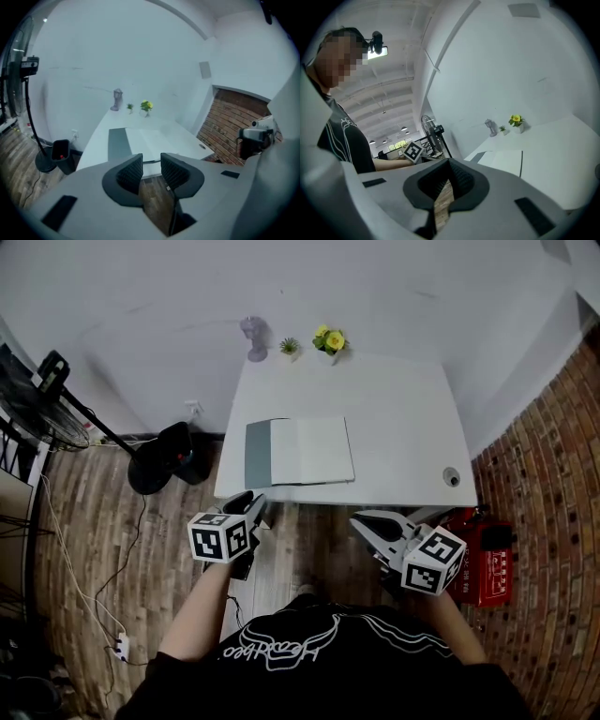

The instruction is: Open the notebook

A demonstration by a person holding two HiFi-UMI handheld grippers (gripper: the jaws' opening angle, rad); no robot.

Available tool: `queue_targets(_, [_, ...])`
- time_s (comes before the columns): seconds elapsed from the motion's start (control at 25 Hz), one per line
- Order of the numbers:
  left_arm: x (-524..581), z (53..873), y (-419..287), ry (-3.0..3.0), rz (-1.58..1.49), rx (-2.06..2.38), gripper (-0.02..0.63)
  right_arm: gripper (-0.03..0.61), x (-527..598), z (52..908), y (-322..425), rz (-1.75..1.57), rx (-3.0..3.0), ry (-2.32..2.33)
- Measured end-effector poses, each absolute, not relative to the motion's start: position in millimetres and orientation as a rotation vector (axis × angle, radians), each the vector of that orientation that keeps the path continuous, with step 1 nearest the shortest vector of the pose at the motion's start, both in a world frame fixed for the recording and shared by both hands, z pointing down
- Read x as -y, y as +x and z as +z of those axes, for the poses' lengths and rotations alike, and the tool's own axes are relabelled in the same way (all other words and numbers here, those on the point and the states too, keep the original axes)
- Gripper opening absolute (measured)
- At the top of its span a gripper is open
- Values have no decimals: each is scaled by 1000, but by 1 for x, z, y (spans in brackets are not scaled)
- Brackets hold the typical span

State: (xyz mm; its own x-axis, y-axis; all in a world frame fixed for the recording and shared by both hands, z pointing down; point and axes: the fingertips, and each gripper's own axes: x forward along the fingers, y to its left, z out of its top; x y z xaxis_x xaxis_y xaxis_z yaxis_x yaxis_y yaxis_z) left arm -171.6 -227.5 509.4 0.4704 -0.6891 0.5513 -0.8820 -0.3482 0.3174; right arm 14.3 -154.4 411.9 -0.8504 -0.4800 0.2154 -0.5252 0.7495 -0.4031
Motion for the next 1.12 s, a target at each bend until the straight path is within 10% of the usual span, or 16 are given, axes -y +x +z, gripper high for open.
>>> queue_targets(0.48, [122, 354, -64, 2528, 132, 1000, 53, 3, 109, 352, 19, 569, 3001, 680])
queue_targets(1.12, [52, 342, -24, 2620, 143, 984, 38, 3, 49, 341, 44, 513, 3057, 731])
